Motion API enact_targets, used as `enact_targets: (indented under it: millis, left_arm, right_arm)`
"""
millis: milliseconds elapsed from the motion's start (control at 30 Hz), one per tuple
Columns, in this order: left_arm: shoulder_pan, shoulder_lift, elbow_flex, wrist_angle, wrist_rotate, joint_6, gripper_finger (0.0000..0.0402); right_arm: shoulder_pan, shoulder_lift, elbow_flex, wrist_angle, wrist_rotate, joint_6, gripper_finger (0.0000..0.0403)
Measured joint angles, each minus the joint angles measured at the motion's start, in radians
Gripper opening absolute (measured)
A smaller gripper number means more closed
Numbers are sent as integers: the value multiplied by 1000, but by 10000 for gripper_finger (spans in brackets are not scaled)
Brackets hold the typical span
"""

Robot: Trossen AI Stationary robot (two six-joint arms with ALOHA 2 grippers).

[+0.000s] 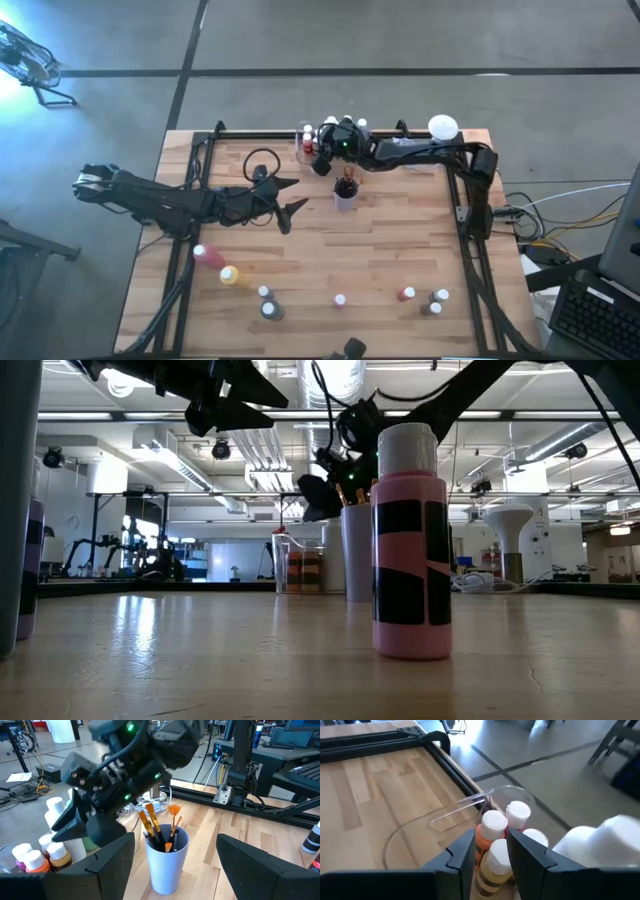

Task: Pick & Place Paint Supplies
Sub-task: Put the pink paint bottle into the transparent bin

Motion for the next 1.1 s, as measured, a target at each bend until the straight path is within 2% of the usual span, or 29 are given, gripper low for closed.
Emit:
enact_targets:
  millis: [300, 467, 733, 867, 1100]
  left_arm:
    - [0, 0, -1, -2, 10, 0, 287]
    - [0, 0, -1, -2, 24, 0, 287]
    - [0, 0, -1, -4, 24, 0, 287]
    - [0, 0, -1, -7, 24, 0, 287]
    - [0, 0, -1, -10, 23, 0, 287]
  right_arm:
    - [77, -169, 0, -161, 89, -112, 83]
    - [121, -306, 0, -356, 147, -148, 63]
    - [188, -549, 0, -700, 163, -148, 54]
    - [243, -666, 0, -859, 164, -124, 61]
    - [371, -823, -26, -1108, 167, 23, 55]
